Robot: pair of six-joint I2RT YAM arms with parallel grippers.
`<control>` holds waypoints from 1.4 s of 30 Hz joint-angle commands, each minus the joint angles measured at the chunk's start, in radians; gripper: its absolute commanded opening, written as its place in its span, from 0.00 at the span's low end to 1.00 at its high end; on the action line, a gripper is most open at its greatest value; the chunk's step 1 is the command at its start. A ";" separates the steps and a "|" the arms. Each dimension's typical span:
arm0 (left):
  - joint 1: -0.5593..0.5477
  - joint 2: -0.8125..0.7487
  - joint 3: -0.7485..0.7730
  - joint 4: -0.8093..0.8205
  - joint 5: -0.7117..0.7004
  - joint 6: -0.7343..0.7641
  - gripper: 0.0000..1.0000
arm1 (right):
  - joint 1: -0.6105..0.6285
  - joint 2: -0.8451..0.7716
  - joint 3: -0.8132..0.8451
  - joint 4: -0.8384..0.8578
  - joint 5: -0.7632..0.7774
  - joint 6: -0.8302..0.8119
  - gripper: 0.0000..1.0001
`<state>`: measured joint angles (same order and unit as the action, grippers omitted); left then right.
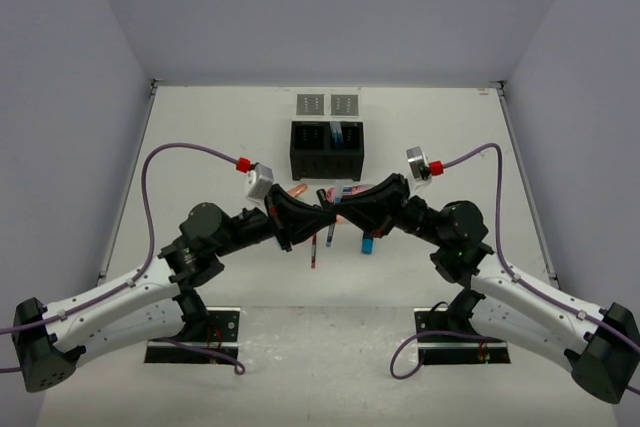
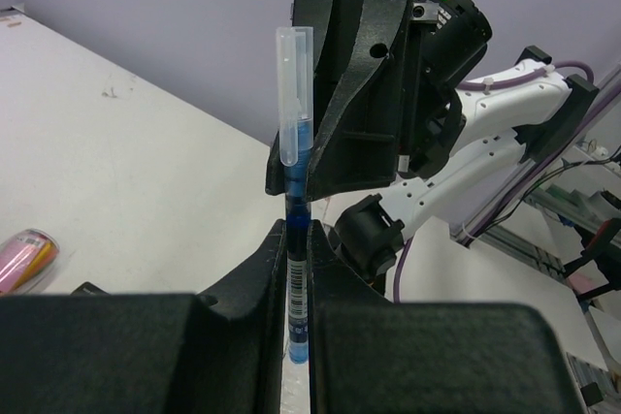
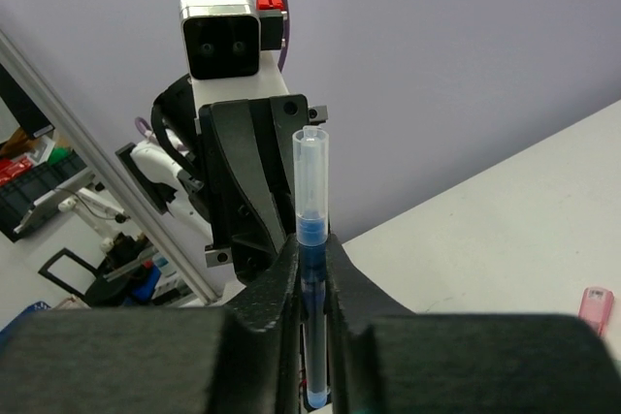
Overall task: Sort the stationery into containers
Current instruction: Close the pen cap on the pen.
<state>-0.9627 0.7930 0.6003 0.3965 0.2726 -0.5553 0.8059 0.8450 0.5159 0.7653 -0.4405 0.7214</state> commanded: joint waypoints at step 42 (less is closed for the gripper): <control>0.002 0.071 0.054 0.029 0.139 0.091 0.00 | 0.002 -0.077 0.201 -0.273 -0.004 -0.145 0.57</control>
<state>-0.9627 0.8589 0.6437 0.4011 0.3539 -0.4935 0.8070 0.7972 0.6090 0.5862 -0.4477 0.6183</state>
